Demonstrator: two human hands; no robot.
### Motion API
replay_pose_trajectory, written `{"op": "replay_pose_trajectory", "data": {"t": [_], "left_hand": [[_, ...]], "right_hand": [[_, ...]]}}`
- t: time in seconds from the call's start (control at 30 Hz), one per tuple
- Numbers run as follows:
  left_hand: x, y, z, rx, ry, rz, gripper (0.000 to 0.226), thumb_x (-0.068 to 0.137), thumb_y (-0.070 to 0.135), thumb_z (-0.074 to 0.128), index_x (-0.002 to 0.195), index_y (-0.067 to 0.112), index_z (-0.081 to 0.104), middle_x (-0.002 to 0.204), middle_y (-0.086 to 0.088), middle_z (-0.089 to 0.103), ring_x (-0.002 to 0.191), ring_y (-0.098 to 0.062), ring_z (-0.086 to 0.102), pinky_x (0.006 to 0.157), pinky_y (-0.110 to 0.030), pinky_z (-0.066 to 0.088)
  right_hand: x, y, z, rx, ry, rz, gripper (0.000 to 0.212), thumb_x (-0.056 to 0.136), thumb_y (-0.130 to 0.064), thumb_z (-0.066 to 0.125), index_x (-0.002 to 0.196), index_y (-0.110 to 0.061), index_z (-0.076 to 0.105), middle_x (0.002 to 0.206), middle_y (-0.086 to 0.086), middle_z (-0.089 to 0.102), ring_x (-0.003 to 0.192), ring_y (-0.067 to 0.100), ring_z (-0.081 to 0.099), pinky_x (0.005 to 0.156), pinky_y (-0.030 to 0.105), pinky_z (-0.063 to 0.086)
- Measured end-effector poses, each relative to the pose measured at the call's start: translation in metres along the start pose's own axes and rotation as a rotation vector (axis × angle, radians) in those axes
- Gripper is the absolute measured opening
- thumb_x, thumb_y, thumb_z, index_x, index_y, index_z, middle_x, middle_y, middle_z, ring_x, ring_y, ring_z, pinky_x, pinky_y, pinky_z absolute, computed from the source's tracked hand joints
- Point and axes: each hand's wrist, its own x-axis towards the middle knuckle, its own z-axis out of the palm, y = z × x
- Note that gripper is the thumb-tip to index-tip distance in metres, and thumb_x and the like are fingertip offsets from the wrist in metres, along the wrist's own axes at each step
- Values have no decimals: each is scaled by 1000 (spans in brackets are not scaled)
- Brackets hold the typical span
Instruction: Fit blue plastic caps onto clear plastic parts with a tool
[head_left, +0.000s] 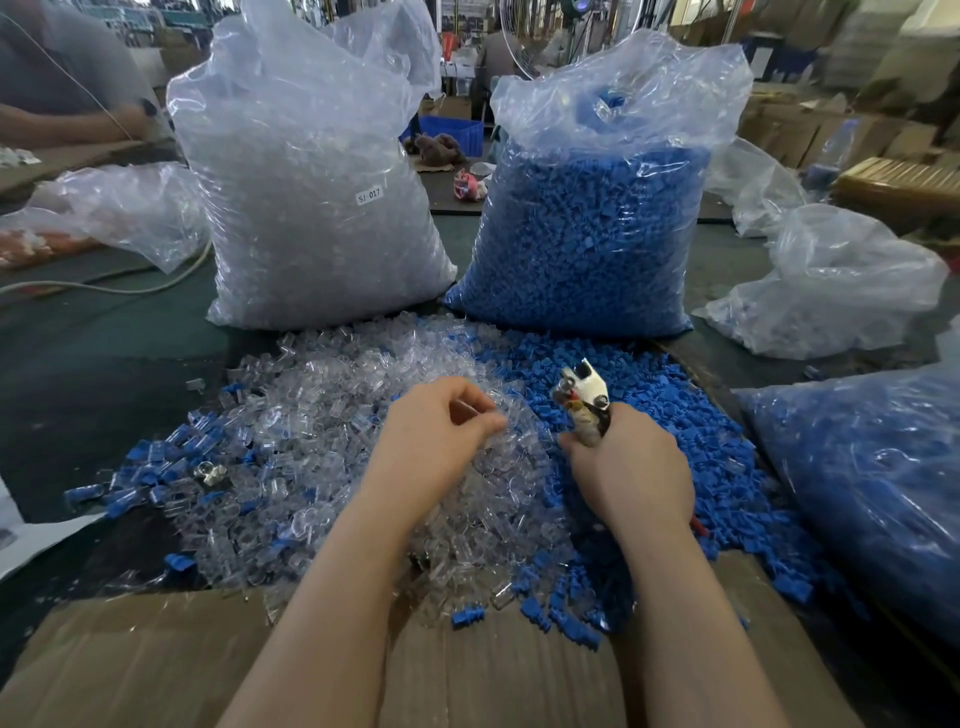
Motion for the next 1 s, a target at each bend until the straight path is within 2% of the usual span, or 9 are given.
{"op": "replay_pose_trajectory", "data": {"t": [0.1,0.2,0.37,0.47,0.53,0.67,0.77,0.87,1.0], "left_hand": [[-2,4,-2,-210,-24,-18,7,88,21,73,90,24,67,77,11,74,74,-3,71,70,-23,57],[-2,8,-3,-369,-44,-40,10,87,13,72,95,18,68,83,4,76,83,-13,74,79,-31,60],[-1,10,-2,-619,-75,-129,16,96,5,57,100,15,69,85,-1,77,77,-11,72,71,-22,56],[-1,8,-2,-714,-93,-168,17,95,2,57,101,11,71,81,-2,76,73,-10,69,67,-20,56],[-1,6,-3,-729,-79,-163,12,90,4,66,101,7,70,80,-2,75,72,-10,68,68,-20,57],[-1,3,-3,-658,-47,-157,19,82,7,76,100,3,70,77,-2,73,68,-9,68,63,-18,54],[0,4,-1,-607,-37,-175,14,86,5,71,100,6,68,78,-2,74,67,-7,68,61,-16,53],[0,5,1,-569,-23,-174,16,96,3,57,99,13,68,77,0,74,66,-6,66,59,-16,52],[1,4,-1,-613,14,-193,19,97,5,55,97,13,71,79,-2,74,67,-7,64,60,-17,52]], "right_hand": [[1,0,-1,164,9,-41,28,85,-47,65,90,-20,60,80,-1,62,77,25,58,68,37,48],[0,0,-2,235,17,-70,25,84,-45,66,84,-20,60,79,1,64,77,27,60,73,41,52],[0,-1,-3,271,52,-118,28,87,-49,64,86,-22,58,79,0,63,75,25,58,65,36,45],[-1,-1,-3,194,58,-138,23,90,-44,60,86,-22,55,79,-1,60,74,25,55,63,34,39],[0,0,-2,91,47,-123,18,92,-39,57,87,-22,55,76,-2,58,69,23,52,60,32,37],[1,4,-2,7,1,-101,15,92,-35,55,87,-20,55,74,-1,57,69,25,54,60,32,40],[0,3,-1,-37,-71,-139,17,91,-34,58,80,-23,51,74,-4,56,67,20,53,59,31,40],[-2,1,2,-64,-130,-159,17,90,-37,60,81,-26,50,73,-8,52,62,13,45,54,30,34],[-3,1,1,-105,-36,-124,21,92,-32,55,76,-23,45,78,-2,51,60,15,43,48,28,26]]}}
